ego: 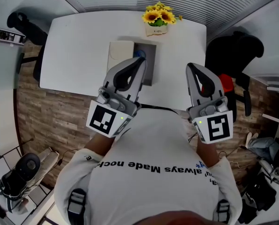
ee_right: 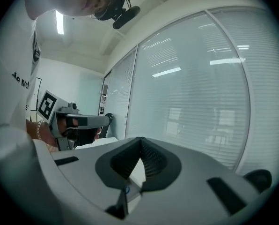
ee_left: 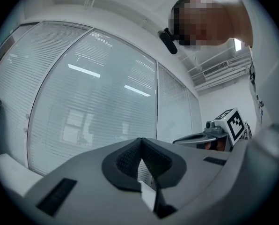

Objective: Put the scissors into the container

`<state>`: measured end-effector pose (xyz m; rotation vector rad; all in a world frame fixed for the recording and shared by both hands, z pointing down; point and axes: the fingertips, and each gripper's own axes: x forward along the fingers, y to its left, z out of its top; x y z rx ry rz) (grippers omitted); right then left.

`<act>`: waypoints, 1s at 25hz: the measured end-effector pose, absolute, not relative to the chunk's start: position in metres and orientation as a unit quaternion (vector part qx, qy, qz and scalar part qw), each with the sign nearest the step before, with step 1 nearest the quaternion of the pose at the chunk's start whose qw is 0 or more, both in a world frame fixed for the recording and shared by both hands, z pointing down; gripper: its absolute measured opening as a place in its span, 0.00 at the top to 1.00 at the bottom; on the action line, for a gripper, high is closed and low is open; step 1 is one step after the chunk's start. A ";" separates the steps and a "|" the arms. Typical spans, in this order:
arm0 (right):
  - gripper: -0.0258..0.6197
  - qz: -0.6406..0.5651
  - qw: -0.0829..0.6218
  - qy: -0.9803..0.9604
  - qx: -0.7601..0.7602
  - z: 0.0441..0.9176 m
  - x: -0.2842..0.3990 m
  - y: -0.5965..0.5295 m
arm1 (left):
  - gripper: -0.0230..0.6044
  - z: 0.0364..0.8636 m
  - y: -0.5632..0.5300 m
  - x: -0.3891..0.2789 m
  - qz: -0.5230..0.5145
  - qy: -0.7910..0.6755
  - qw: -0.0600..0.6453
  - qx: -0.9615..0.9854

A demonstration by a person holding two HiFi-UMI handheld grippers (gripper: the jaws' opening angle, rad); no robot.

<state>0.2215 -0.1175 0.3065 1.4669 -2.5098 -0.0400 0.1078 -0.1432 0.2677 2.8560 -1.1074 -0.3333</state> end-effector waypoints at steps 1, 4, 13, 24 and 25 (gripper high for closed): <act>0.95 -0.015 0.112 -0.857 0.503 0.303 0.223 -0.115 | 0.93 0.267 -0.142 0.109 -0.109 -0.358 0.029 0.927; 0.95 -0.023 0.084 -0.853 0.515 0.287 0.224 -0.111 | 0.93 0.263 -0.137 0.113 -0.113 -0.354 0.025 0.928; 0.95 -0.025 0.082 -0.848 0.523 0.281 0.233 -0.095 | 0.93 0.258 -0.124 0.121 -0.117 -0.344 0.019 0.931; 0.95 -0.029 0.094 -0.850 0.517 0.284 0.227 -0.080 | 0.93 0.254 -0.107 0.116 -0.114 -0.335 0.016 0.935; 0.95 -0.030 0.095 -0.851 0.516 0.284 0.226 -0.078 | 0.93 0.254 -0.106 0.115 -0.113 -0.335 0.016 0.935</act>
